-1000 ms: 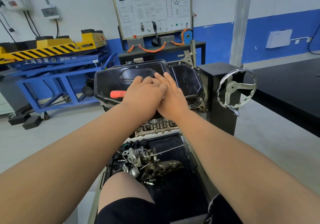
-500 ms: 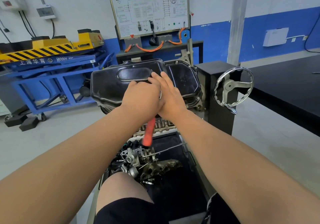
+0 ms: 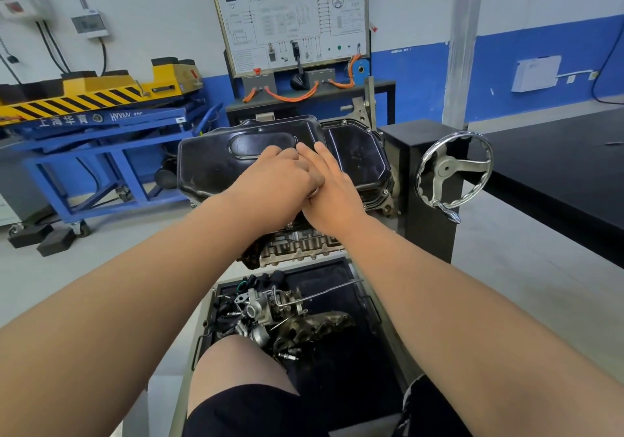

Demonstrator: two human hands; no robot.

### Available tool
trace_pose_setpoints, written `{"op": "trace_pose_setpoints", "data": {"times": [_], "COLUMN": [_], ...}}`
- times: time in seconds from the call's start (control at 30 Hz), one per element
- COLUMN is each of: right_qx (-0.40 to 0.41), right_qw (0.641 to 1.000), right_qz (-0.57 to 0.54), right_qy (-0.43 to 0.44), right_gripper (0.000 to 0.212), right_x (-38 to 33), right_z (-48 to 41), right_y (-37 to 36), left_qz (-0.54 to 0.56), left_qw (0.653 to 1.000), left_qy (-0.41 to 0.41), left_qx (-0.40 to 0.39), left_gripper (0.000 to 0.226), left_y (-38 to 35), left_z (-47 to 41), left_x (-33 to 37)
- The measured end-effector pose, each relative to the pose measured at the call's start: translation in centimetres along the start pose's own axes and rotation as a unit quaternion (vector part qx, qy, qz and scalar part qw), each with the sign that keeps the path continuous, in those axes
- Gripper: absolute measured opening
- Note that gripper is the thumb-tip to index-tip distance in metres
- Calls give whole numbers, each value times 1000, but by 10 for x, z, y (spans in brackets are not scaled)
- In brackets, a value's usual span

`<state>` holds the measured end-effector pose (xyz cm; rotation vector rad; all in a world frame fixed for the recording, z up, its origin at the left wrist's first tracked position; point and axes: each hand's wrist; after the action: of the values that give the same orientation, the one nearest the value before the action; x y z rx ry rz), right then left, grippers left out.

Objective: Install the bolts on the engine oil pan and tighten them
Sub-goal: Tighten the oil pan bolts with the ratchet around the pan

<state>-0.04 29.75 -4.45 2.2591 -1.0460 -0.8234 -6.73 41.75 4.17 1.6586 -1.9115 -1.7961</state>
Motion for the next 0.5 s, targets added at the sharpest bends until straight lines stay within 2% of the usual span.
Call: {"op": "trace_pose_setpoints", "data": {"times": [0.23, 0.4, 0.43, 0.5], "right_qx": [-29, -75, -65, -36], "right_qw": [1000, 996, 997, 996], "right_qz": [-7, 20, 16, 47], "right_qy": [1, 37, 43, 59], "right_gripper": [66, 75, 73, 54], "right_x": [-1, -4, -5, -10], "right_z": [1, 0, -1, -6], "right_y": [6, 31, 38, 52], "left_qz": [14, 112, 143, 196], "left_qw": [999, 993, 988, 975], "left_qy": [-35, 44, 61, 100], "left_qx": [21, -11, 0, 42], "left_gripper": [22, 36, 37, 35], "left_y": [-3, -1, 1, 7], "left_z": [1, 2, 2, 4], "left_x": [-6, -2, -1, 1]}}
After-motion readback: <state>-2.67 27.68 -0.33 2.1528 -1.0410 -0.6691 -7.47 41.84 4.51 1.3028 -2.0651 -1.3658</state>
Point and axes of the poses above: each hand's wrist, its own z-axis away from the middle knuckle, its own y-axis out of the back of the hand, x = y × z, and after that the axes turned 1 degree about x, right-handed
